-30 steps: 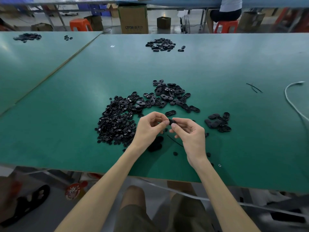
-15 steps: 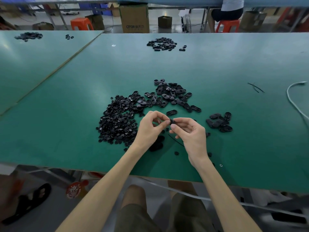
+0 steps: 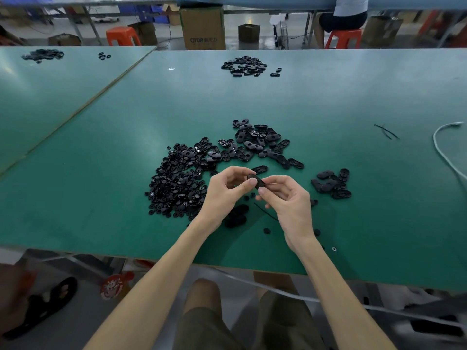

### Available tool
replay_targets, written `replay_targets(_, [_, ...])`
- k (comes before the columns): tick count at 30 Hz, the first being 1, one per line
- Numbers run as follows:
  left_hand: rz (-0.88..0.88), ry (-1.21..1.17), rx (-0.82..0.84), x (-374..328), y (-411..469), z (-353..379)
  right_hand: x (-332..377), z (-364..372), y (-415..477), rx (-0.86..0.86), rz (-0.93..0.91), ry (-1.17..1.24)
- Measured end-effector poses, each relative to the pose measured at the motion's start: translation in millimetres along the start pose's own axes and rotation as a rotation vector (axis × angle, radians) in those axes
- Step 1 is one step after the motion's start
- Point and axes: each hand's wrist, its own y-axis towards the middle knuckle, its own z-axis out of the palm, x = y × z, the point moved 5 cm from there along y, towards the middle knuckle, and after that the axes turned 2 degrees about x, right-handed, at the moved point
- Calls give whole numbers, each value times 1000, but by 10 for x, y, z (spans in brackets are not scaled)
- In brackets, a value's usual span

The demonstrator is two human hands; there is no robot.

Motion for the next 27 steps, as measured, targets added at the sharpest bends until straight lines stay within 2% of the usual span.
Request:
replay_targets(6, [-60,-97,-55,11,-11,-49,-30,-1,8,31,-3,-136])
replay_targets(10, [-37,-80,-5,-19,-12,-10,-22,42,1,77,-23,-210])
replay_targets(15, [20,-51,58,-54,-27,27,-30,-28,12,-39,-15,-77])
replay_targets(20, [40,-19,127,-54,-25,70,-42,-22,20,-19,-27,-109])
replay_targets(27, [43,15,112,-56,-30,87,-27,-49,9,-62,-43,-64])
